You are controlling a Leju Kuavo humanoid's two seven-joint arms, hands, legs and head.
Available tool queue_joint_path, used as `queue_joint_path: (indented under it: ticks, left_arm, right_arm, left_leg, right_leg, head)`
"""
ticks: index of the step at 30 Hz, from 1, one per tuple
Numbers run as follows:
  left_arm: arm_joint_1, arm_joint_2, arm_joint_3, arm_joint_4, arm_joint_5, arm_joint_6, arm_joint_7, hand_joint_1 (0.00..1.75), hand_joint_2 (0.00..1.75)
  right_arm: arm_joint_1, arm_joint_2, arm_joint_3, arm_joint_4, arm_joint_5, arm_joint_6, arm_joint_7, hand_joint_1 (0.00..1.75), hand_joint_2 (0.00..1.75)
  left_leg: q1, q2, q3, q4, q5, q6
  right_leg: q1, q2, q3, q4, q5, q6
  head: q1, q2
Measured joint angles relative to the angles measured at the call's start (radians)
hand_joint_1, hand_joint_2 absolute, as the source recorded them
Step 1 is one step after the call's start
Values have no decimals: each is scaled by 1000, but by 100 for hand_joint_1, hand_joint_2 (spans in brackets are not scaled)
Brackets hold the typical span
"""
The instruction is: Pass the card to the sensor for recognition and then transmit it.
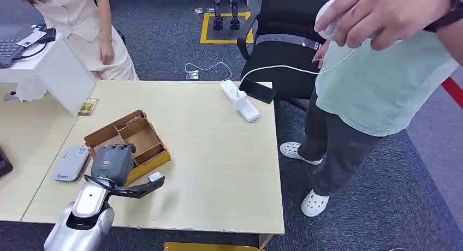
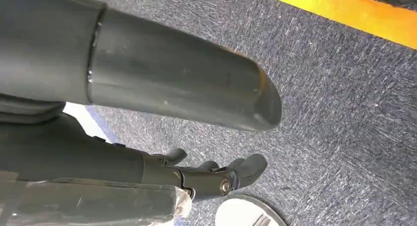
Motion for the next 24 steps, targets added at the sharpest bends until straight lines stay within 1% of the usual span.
queue_joint_path:
  ticks: [2,5,11,15,20,21,24]
  left_arm:
    - [0,-2,0,0,0,1,-16,0,175]
    - [4,-9,0,-11,0,0,-66,0,175]
    - [9,-16,0,-48,7,-7,-135,0,175]
    - [9,-16,6,-71,13,-16,-147,0,175]
    - [10,-11,15,-105,51,-27,-168,0,175]
    - [11,-7,15,-118,74,-42,-185,0,175]
    - [29,8,14,-151,122,-69,-209,0,175]
  right_arm:
    - [0,0,0,0,0,0,0,0,0]
    - [1,0,0,0,0,0,0,0,0]
    - [2,0,0,0,0,0,0,0,0]
    - [2,0,0,0,0,0,0,0,0]
    - [2,0,0,0,0,0,0,0,0]
    - [2,0,0,0,0,0,0,0,0]
    - [3,0,-2,0,0,0,-2,0,0]
  left_leg:
    - [0,0,0,0,0,0]
    - [0,0,0,0,0,0]
    - [0,0,0,0,0,0]
    - [0,0,0,0,0,0]
    - [0,0,0,0,0,0]
    - [0,0,0,0,0,0]
    - [0,0,0,0,0,0]
  right_leg:
    - [0,0,0,0,0,0]
    - [0,0,0,0,0,0]
    - [0,0,0,0,0,0]
    - [0,0,0,0,0,0]
    - [0,0,0,0,0,0]
    - [0,0,0,0,0,0]
    - [0,0,0,0,0,0]
  head:
    - [0,0]
    - [0,0]
    - [0,0]
    - [0,0]
    - [0,0]
    - [0,0]
    - [0,0]
